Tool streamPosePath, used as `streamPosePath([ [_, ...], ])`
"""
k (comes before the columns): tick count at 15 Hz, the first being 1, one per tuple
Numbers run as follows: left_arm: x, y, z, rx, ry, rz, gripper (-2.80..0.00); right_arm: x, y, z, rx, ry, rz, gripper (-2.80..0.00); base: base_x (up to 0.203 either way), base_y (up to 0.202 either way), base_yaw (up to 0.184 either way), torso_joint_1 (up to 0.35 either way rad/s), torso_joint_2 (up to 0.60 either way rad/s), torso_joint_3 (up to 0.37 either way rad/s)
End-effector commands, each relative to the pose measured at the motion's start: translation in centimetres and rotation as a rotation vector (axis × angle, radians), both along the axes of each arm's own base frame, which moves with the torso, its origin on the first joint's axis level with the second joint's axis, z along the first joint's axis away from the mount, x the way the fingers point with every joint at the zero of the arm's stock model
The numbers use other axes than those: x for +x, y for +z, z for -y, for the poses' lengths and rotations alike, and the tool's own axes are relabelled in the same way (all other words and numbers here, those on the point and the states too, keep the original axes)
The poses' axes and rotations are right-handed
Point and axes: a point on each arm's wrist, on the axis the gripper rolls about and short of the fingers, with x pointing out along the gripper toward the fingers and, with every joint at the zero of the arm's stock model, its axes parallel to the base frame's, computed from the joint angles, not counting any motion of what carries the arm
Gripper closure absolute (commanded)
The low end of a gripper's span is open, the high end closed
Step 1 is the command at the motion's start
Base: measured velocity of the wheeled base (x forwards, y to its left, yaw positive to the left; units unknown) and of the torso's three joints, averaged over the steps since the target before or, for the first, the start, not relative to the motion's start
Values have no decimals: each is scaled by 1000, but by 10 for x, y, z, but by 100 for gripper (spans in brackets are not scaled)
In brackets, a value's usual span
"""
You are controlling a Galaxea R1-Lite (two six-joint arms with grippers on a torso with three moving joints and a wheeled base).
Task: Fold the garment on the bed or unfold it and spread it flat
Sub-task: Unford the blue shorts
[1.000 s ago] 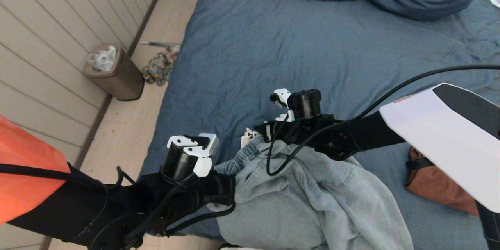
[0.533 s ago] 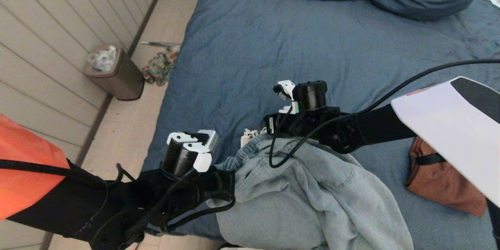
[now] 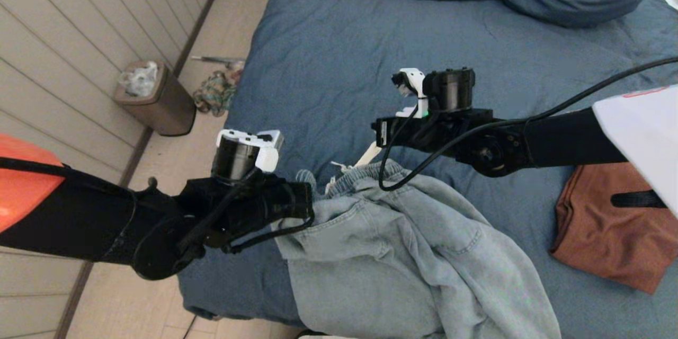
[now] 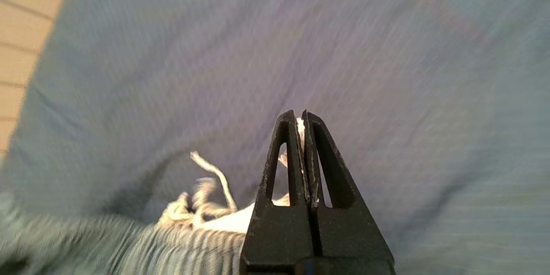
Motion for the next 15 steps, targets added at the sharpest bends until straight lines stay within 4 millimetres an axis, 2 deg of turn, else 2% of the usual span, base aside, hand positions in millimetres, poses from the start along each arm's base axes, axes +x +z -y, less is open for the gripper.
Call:
streamPosePath([
  [1,17,18,1,-24,27,30,0,-8,20,9,18,-10,35,0,0,0,0,0,0,0],
  [4,37,35,3,-41,53,59,0,-1,36,25,41,-57,78,0,0,0,0,0,0,0],
  [6,51,54,-4,-63,89,96,0,4,49,40,47,-101,97,0,0,0,0,0,0,0],
  [10,73,90,-14,-100,140,159,0,12,69,49,64,-188,157,0,0,0,0,0,0,0],
  [12,83,95,-15,-95,151,177,0,16,74,48,70,-221,181,0,0,0,0,0,0,0],
  [15,99,90,-16,-75,164,192,0,20,73,45,71,-222,179,0,0,0,0,0,0,0],
])
